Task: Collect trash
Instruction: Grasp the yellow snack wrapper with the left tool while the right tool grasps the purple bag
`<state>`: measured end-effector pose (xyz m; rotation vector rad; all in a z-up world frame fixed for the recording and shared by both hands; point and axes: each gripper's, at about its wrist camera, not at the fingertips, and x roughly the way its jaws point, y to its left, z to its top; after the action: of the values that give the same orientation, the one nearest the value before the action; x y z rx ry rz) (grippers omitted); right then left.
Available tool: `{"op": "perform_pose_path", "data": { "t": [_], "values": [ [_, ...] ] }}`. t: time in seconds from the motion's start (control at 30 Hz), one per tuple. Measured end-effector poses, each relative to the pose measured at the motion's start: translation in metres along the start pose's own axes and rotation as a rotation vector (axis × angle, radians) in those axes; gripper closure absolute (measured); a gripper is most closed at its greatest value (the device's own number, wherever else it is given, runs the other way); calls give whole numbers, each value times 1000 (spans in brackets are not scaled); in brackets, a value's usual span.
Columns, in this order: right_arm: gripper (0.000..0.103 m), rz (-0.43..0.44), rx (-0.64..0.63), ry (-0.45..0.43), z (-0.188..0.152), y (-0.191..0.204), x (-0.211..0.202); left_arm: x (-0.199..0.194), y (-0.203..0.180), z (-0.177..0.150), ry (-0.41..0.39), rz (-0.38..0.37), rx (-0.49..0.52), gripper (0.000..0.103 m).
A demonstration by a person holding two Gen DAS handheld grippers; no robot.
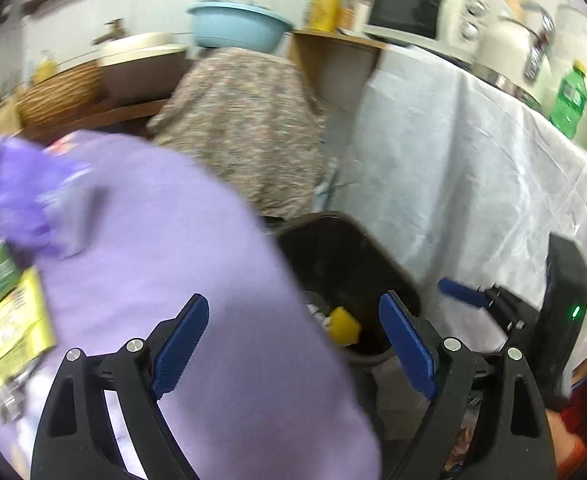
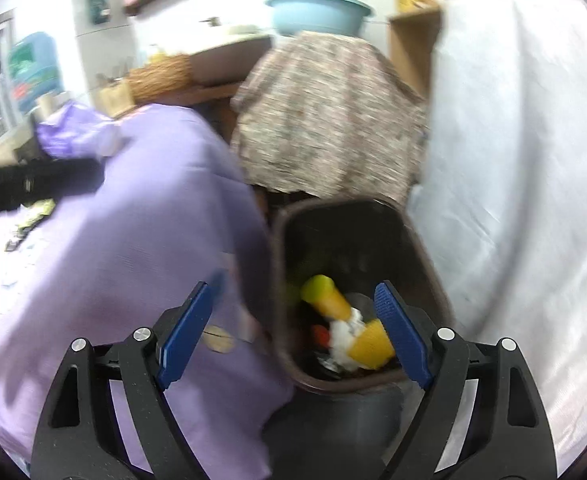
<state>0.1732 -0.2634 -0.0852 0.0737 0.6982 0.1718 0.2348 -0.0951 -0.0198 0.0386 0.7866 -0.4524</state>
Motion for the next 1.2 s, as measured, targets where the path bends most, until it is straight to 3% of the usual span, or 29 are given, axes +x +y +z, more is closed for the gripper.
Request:
{"op": "perform_pose_path", "data": {
  "t": [0.23, 0.5, 0.7, 0.97, 1.07, 1.2],
  "values": [
    [20, 99, -108, -14, 18, 66, -5, -64, 84, -42, -37, 175, -119, 17],
    [20, 210, -201, 4, 29, 126, -6, -72, 152, -74, 36, 322, -150, 19],
    [20, 258, -269, 3, 34, 165, -10, -62, 168, -77, 63, 344, -122, 36],
    [20, 282, -380, 35, 60, 212, 17, -62, 167, -82, 79, 374, -77, 83],
    [20, 255, -460, 22, 71, 235, 33, -67, 175, -84, 71, 346, -117, 91],
    [20, 222, -524, 17, 86, 259, 60, -81, 185, -86, 38, 316, -167, 93]
  ]
}}
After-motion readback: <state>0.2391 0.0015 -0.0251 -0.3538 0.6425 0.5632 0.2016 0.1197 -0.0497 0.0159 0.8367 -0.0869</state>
